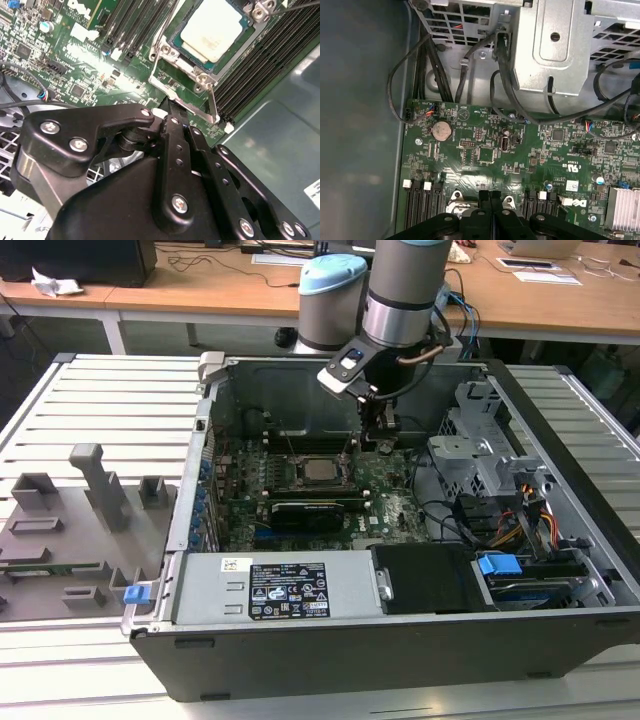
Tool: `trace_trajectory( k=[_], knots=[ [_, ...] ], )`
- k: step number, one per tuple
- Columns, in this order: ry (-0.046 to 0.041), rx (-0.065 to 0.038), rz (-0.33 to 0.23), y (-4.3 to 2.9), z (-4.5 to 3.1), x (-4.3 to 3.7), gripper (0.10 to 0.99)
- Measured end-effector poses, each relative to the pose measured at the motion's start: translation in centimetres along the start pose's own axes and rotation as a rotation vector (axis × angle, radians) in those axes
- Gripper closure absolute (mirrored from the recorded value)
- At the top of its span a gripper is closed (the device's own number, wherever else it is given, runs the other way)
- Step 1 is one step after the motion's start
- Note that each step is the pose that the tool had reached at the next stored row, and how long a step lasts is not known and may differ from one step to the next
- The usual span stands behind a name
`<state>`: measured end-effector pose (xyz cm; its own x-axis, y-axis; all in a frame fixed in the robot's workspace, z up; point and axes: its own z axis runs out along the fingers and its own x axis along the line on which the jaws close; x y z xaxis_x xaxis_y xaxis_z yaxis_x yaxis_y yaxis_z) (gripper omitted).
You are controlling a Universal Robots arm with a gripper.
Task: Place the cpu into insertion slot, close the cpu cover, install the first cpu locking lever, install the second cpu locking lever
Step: 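Close the cpu cover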
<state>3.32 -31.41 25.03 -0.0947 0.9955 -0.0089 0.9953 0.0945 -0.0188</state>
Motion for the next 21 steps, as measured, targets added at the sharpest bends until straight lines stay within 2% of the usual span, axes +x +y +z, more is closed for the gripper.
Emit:
trace_trajectory(
  k=[11,18,21],
  knots=[
    [0.0001,0.0,0.0,-1.81,0.1,0.18,0.98],
    [0.0001,0.0,0.0,-3.17,0.67,0.32,0.98],
    [0.0001,0.0,0.0,-4.09,0.78,0.43,0.98]
  ],
)
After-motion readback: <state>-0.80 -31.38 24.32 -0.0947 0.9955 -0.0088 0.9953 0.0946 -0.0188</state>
